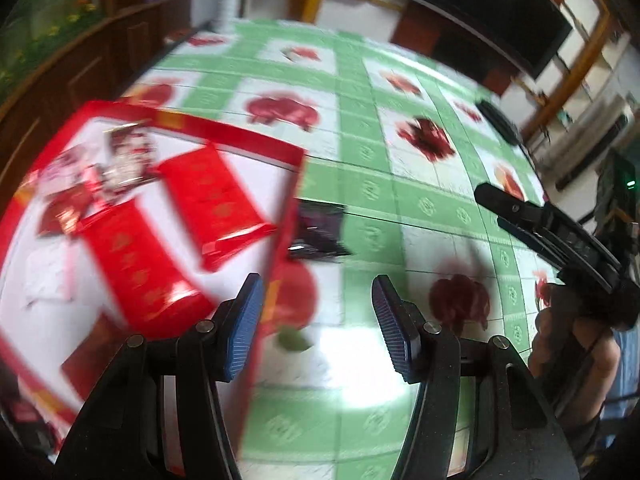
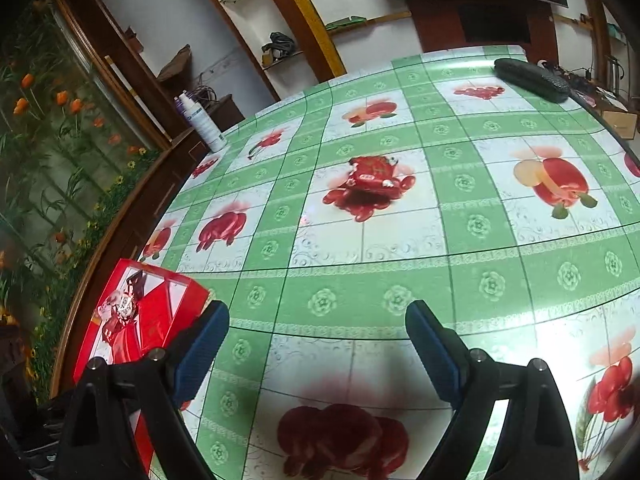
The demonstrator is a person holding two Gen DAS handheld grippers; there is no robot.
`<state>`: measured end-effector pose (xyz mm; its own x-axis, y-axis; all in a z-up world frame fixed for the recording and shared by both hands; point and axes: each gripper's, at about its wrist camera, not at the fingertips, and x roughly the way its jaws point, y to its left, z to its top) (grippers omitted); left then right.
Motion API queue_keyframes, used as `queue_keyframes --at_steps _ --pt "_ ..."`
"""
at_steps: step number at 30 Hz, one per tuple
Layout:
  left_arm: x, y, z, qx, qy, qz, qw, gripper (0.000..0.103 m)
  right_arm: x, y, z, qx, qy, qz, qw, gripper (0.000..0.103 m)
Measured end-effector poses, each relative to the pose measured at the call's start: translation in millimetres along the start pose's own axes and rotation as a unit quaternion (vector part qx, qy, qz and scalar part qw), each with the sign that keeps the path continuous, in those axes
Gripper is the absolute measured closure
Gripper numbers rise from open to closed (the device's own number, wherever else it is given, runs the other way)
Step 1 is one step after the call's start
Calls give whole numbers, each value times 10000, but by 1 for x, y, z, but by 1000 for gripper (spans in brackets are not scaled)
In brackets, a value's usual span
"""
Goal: Organize snacks
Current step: 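Move both grippers back toward the remaining snacks on the table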
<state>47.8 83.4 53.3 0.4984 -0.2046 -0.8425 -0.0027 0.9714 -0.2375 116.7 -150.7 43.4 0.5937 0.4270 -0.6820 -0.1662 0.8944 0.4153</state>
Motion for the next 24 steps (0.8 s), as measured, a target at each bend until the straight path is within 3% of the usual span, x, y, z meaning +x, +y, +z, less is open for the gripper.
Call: queue_keyframes --at_steps 9,18,24 --pt "42 -34 33 479 304 185 9982 47 -3 -11 11 49 -38 -3 10000 11" --pt "46 -41 40 884 226 647 9937 47 15 -26 27 64 109 -334 9994 11" --pt "60 -36 39 879 411 630 9933 47 30 -30 41 -124 99 -614 9980 12"
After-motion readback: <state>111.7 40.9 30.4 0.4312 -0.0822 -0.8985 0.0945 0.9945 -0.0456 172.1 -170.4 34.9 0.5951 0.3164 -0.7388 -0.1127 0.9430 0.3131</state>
